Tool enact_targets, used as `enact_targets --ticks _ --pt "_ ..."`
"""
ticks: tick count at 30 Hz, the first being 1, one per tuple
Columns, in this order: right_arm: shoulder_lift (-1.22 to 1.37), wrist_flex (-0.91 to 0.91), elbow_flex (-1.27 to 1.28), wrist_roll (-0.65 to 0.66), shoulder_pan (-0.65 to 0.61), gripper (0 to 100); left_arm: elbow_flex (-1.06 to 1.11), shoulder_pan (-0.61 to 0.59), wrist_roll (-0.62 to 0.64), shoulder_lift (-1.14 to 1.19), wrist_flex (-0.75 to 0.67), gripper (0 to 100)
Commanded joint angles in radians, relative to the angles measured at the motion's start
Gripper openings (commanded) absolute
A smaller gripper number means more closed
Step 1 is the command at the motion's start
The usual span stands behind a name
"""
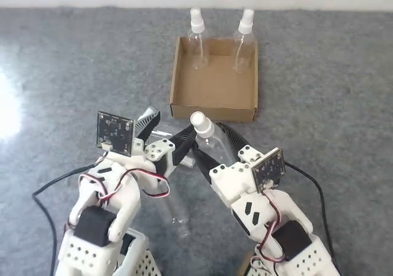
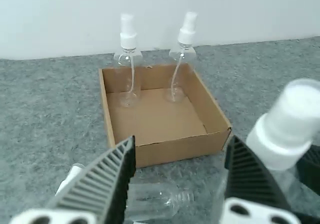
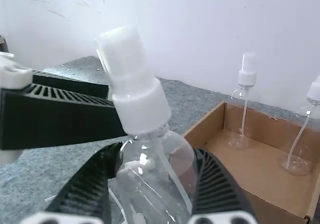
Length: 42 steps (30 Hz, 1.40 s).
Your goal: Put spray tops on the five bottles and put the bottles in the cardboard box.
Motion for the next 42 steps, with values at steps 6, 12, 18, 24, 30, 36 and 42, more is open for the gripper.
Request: enact_targets --ticks 6,12,18,24,30,36,42 --pt "-0.019 -0.025 -0.023 -0.005 -0.016 0.6 -0.008 0.057 -0.020 -0.002 0.012 28" --pt "-0.019 -0.021 -0.021 -0.005 -0.016 0.6 -0.010 0.058 -0.020 -0.002 0.012 28" --pt "-0.019 -0.018 -0.021 -0.005 -0.016 0.6 -0.005 0.068 -0.021 -0.002 0.012 28" --pt "-0.019 -0.018 -0.012 -0.005 -0.016 0.6 -0.005 0.129 -0.063 -0.002 0.040 28" --pt "-0.019 -0.018 -0.011 -0.005 -0.013 0.6 -0.005 0.130 -0.066 -0.002 0.041 28" --pt "-0.019 -0.018 -0.011 -0.005 -0.010 0.6 -0.025 0.051 -0.061 -0.002 0.051 28" --pt "-0.019 -0.018 -0.012 -0.003 -0.008 0.6 -0.067 -0.132 0.044 -0.002 0.052 28"
